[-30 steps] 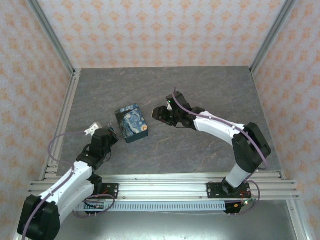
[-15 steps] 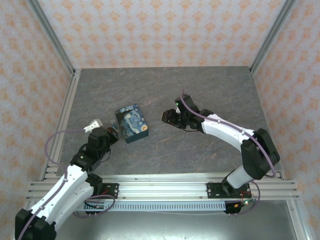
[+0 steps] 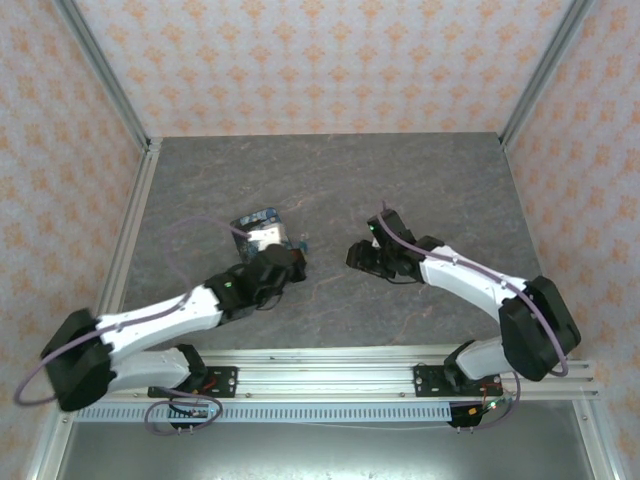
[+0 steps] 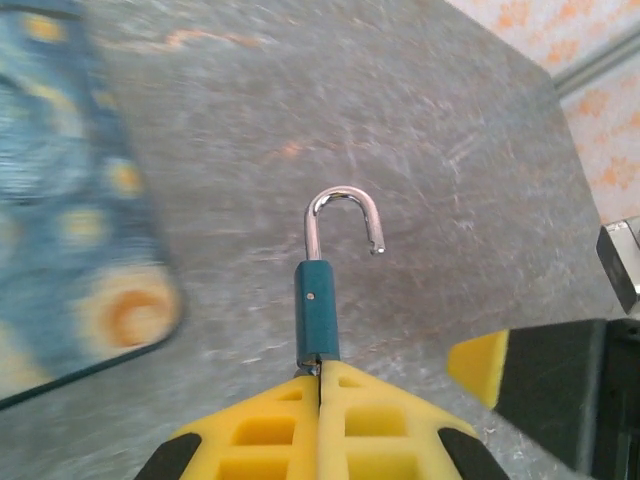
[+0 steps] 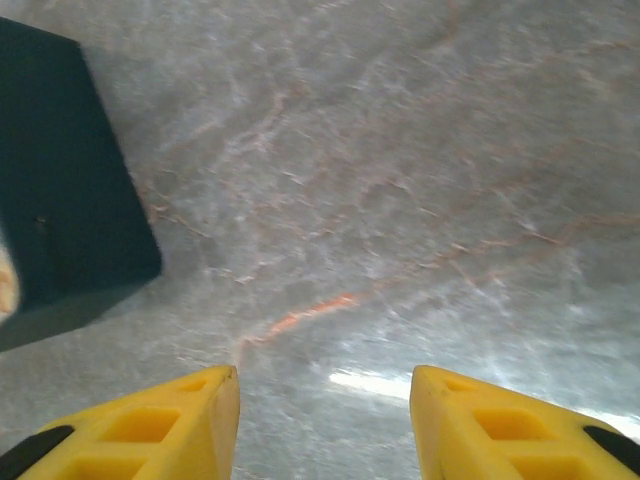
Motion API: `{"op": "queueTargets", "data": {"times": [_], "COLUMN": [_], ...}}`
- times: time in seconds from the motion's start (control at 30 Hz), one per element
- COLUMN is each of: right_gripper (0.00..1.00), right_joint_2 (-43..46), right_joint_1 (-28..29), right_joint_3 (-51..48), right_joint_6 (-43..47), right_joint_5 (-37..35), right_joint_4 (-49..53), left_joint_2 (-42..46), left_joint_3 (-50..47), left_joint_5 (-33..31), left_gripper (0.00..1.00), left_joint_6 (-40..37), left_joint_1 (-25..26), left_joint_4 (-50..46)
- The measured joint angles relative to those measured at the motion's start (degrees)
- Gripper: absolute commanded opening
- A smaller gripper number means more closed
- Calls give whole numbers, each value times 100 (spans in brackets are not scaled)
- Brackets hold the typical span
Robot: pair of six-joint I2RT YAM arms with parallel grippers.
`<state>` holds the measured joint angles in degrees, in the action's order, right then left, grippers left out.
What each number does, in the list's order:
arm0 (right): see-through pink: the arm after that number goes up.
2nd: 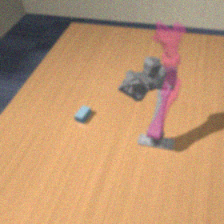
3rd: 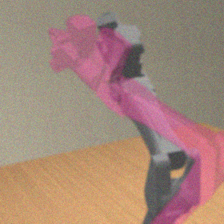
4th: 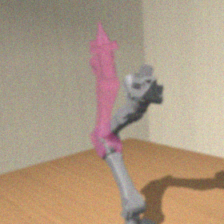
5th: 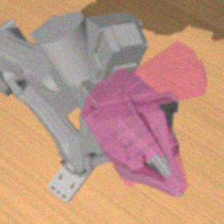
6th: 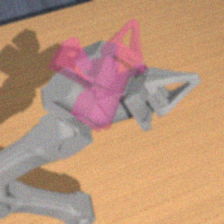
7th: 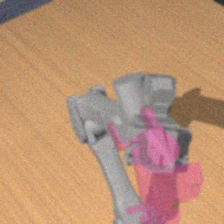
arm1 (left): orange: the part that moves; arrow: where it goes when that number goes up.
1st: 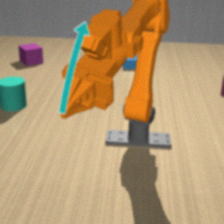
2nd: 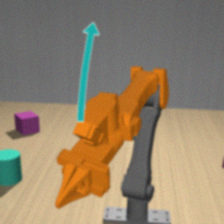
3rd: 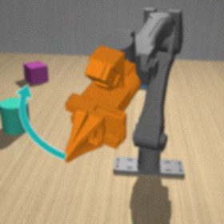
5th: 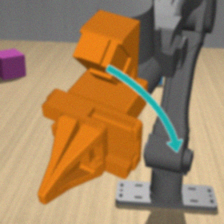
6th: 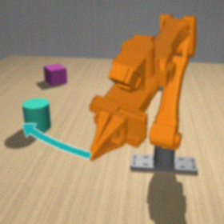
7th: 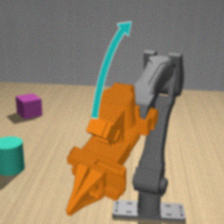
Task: Unlock the padlock with the key
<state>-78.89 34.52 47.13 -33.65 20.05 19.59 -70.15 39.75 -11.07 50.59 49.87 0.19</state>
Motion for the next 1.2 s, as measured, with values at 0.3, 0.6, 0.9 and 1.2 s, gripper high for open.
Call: {"op": "queueTargets", "data": {"times": [0.3,0.6,0.9,1.2], "right_gripper": [49,50,52,74], "right_joint_2": [527,1110,1668,2159], "right_joint_1": [-103,-157,-131,-129], "right_joint_3": [-348,-640,-619,-46], "right_joint_6": [151,199,256,538], "right_joint_5": [-531,-1054,-1419,-2352], "right_joint_4": [494,1080,1215,1818], "left_joint_2": [-3005,-4232,-4374,-3178], "left_joint_3": [1875,2649,2656,2664], "left_joint_5": [247,240,142,-201], "left_gripper": [0,8,35,54], "left_joint_6": [-101,-142,-426,-1200], "left_joint_1": [404,387,378,376], "left_joint_4": [1115,1300,1062,-28]}}
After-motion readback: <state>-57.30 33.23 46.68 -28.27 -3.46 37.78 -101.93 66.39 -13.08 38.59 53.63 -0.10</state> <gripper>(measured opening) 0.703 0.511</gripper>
